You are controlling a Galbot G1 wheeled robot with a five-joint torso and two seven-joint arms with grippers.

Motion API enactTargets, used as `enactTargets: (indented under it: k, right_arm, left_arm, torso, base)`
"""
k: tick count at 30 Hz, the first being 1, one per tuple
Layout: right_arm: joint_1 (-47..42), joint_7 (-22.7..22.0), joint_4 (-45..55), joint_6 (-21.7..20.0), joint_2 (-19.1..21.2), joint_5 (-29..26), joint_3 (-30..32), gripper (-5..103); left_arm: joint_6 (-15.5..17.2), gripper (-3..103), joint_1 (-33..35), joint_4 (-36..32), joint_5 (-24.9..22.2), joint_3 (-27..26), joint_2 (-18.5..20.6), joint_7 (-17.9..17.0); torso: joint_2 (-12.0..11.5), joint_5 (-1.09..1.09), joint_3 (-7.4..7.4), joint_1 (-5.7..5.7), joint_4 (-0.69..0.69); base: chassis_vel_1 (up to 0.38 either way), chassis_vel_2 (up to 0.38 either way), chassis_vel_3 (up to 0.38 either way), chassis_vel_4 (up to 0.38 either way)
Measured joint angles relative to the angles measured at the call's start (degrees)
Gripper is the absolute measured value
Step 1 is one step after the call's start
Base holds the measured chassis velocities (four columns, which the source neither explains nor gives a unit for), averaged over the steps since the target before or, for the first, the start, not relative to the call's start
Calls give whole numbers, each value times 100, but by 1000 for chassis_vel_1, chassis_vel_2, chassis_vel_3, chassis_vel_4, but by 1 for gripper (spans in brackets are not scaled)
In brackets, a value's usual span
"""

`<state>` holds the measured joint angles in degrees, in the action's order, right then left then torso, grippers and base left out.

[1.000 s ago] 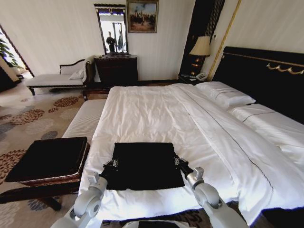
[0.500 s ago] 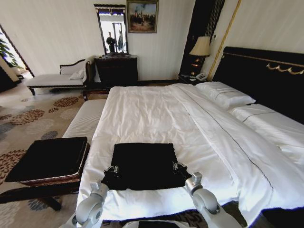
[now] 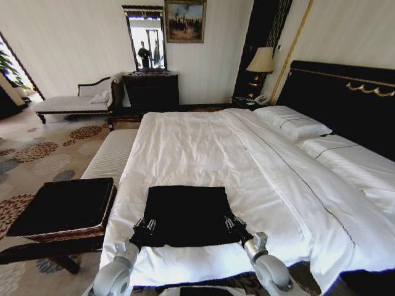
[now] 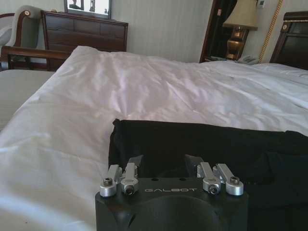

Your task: Fold the clothes on the bed and place them into the basket.

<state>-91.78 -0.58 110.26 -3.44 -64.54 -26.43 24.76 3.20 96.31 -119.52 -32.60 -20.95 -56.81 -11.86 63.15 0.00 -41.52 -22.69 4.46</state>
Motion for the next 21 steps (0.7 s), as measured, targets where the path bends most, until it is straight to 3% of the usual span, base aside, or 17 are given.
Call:
enactTargets:
  k: [2,3,5,8,10,11,14,21]
  right_arm:
    - [-20,-51,57,4,9,-100,126,46]
    - [-31,-93,131,2,22,-244,260,52]
    - [-32,-108,171,-3,39,-328,334,58]
    - [15,-148,251,-56,80,-546,541,75]
    - [53,-166,258,-80,84,-593,584,75]
    - [90,-177,259,-97,84,-622,612,81]
    - [160,-189,248,-137,79,-632,639,95]
    - [221,-190,165,-175,151,-668,680,100]
  left_arm:
    - [0,57,35,-59,-99,-127,-25,0]
    - [28,68,-3,-70,-249,-246,-39,-6]
    - [48,68,-77,-53,-351,-308,-40,-10]
    - [207,84,-546,187,-751,-376,-6,-107]
    - [258,89,-745,310,-882,-357,8,-141]
    - [335,94,-982,472,-1036,-310,22,-177]
    - [493,100,-1650,942,-1394,-120,67,-213]
    - [663,100,-2766,1931,-1885,198,99,-149]
  torso:
    - [0,1,0,0,-1]
    - [0,0,0,0,-1]
    - [0,0,0,0,-1]
    - [0,0,0,0,2]
    - [0,-1,0,0,1]
    - [0,0,-1,0,0]
    - [-1,-1,-1,-1,0]
    - [-1,0,-1,-1,1]
  base:
    - [0,0,0,0]
    - [0,0,0,0]
    - [0,0,0,0]
    - [0,0,0,0]
    - [0,0,0,0]
    - [0,0,0,0]
    - [0,0,0,0]
    - [0,0,0,0]
